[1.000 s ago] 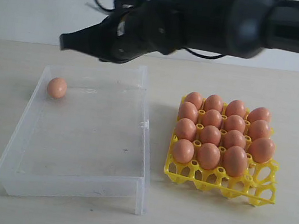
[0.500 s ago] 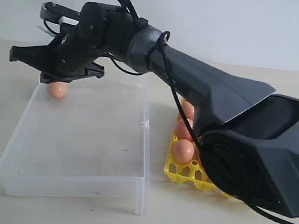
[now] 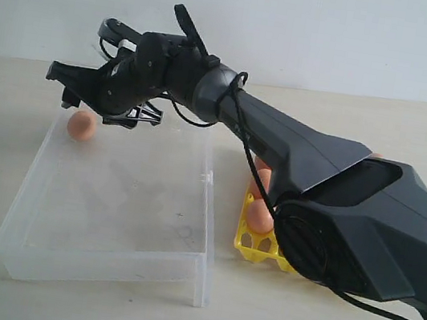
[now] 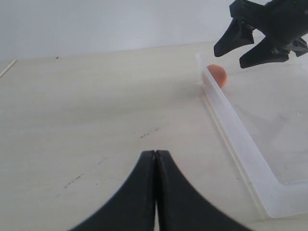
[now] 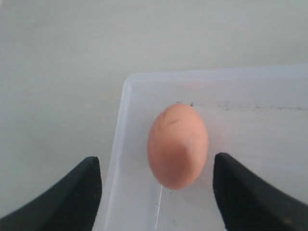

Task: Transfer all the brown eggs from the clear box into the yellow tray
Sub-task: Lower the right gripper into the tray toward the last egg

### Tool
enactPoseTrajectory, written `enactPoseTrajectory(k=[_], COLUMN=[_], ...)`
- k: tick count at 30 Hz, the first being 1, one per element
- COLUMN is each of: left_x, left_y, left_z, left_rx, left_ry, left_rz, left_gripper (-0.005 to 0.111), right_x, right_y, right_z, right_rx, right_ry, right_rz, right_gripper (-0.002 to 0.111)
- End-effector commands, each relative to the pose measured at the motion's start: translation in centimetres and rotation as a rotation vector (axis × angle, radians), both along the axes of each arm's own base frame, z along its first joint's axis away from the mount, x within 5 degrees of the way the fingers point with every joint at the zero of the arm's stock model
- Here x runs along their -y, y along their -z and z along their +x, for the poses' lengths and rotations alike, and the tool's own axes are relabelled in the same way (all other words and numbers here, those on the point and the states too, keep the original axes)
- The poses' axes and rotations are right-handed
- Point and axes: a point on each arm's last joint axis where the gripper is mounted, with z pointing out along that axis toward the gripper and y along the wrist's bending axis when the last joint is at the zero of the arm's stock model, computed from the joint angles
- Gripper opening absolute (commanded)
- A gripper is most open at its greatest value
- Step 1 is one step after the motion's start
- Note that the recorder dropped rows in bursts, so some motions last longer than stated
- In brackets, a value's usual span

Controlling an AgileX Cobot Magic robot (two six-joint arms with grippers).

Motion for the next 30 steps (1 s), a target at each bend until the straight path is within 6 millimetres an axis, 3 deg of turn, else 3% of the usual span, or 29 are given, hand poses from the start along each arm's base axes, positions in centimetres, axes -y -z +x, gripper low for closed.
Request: enactPoseTrajectory(k=[1, 8, 30], left_x=[0.0, 0.0, 0.0], left_y=[-0.1, -0.1, -0.1], left_z=[0.0, 0.0, 0.0], left_rx=[0.001, 0.001, 0.001], left_ry=[-0.002, -0.002, -0.002], left_rz=[0.006, 0.006, 0.006], left_gripper=[0.0, 0.0, 0.0], right_x=[0.2, 0.0, -0.1], right_y=[0.4, 1.8, 2.8], right_z=[0.8, 1.1, 1.4], right_rx=[0.061, 0.079, 0.118], right_ry=[0.013, 0.026, 0.03], right_rz=[0.017, 0.027, 0.036], right_gripper=[0.064, 0.064, 0.062])
